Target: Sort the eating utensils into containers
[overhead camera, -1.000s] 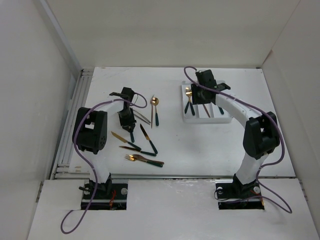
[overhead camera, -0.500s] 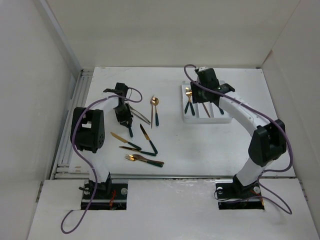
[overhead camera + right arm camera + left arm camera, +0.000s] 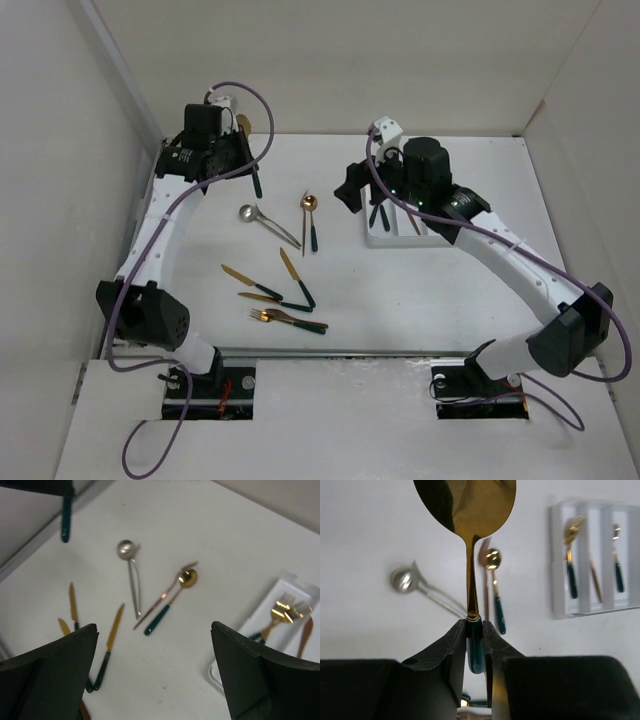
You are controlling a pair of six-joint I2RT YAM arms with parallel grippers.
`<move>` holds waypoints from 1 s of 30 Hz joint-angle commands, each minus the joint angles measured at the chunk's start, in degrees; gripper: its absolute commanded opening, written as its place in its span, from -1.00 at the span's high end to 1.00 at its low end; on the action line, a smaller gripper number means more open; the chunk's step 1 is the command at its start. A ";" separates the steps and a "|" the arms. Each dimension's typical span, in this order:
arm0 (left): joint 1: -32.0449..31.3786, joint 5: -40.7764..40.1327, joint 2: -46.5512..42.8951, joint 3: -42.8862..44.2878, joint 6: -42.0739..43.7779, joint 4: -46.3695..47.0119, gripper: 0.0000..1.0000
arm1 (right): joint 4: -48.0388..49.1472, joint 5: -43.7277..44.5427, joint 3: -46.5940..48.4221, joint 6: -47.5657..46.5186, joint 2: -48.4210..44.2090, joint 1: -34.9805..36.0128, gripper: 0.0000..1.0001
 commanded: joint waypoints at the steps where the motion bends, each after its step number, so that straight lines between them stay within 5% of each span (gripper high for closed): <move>1: -2.49 4.19 -2.48 1.39 4.01 5.84 1.00 | 8.47 -7.27 3.82 -0.94 1.83 3.04 -1.00; 12: -11.11 1.91 -8.45 1.39 5.07 14.81 1.00 | 19.46 -11.40 5.15 5.74 5.88 8.05 -0.90; 20: -13.75 2.44 -9.51 1.39 2.70 14.81 1.00 | 19.99 -4.81 8.82 10.75 11.42 9.11 -0.83; 27: -13.75 2.44 -10.04 -0.80 2.17 14.29 1.00 | 20.52 -5.61 11.30 11.81 14.93 9.11 -0.61; 30: -13.75 2.44 -10.04 -0.81 2.17 14.29 1.00 | 20.52 -4.90 11.30 11.81 16.16 9.11 -0.33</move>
